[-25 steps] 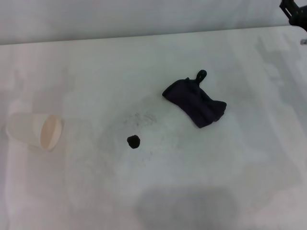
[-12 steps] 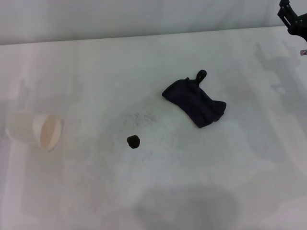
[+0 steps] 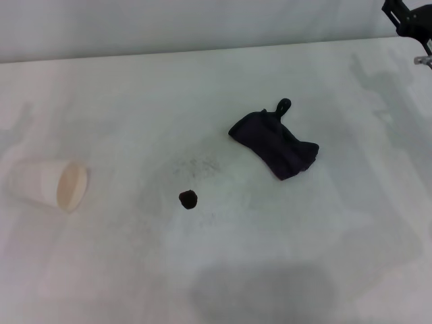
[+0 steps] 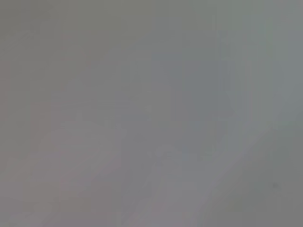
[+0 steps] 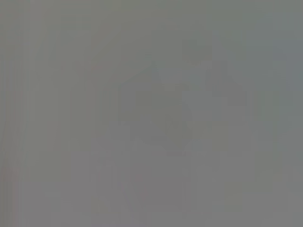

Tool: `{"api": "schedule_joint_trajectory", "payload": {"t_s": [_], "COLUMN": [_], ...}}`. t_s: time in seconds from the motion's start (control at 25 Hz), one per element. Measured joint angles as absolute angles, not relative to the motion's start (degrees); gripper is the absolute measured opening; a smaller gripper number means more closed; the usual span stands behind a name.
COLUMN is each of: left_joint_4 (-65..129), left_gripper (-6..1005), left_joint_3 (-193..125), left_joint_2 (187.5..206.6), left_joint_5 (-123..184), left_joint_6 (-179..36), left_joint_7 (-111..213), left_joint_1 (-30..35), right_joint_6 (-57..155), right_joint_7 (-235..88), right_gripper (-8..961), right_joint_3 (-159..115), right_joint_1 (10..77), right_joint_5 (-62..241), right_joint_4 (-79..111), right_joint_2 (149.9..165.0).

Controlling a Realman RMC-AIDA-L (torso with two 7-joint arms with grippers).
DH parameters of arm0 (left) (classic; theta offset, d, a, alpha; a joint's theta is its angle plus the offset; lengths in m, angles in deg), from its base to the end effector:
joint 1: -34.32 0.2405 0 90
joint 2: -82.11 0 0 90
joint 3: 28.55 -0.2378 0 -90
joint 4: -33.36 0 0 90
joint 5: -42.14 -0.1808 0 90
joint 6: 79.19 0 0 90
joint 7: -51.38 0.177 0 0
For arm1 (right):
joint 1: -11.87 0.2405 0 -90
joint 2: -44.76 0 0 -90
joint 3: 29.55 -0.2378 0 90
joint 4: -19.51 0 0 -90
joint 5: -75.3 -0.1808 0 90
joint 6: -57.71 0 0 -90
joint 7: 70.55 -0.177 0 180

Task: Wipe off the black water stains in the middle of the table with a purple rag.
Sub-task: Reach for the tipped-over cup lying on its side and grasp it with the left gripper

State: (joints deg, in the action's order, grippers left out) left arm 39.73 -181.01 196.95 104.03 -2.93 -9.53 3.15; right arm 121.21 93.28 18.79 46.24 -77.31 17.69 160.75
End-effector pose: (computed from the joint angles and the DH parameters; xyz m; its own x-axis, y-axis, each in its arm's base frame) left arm -0.2881 0.3616 0.0625 0.2085 0.0497 0.9768 0.9408 -0.2831 -0.1864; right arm 0.2917 0.3929 0.0645 0.7043 0.0866 -0.7046 -0.7028 -0.0550 -0.7092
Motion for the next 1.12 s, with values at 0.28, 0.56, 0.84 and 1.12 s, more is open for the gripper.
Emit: {"api": "schedule_joint_trajectory", "payload": {"t_s": [0.28,0.56,0.84,1.12], "left_joint_4": [57.7,71.0,82.4,92.5], "left_gripper": [872,871,871,872], "left_joint_3": [-191.6,-191.6,-191.7,-191.8], "left_joint_2": [196.85,196.48,192.77,195.05], "left_joint_5": [89.9,75.5,64.9,61.7], "left_joint_6": [1.4,11.8,24.9,27.8], "left_joint_7": [-28.0,-27.0,-10.0,3.2], "left_joint_1": [-5.7,-11.3,-12.8,-11.9], "right_joint_6": [115.8,112.2,114.9,114.6], "right_joint_7": [93.3,93.3,90.2,88.9], "right_gripper": [857,857,857,857], "right_joint_3": [18.7,18.6,18.3,18.5], "right_joint_1": [47.7,49.3,46.9,46.9], "right_joint_5": [-77.4,-77.4,-77.6,-77.8], "right_joint_4": [13.5,12.8,13.4,15.1], "right_joint_2": [160.57,160.66,160.94,160.96]}}
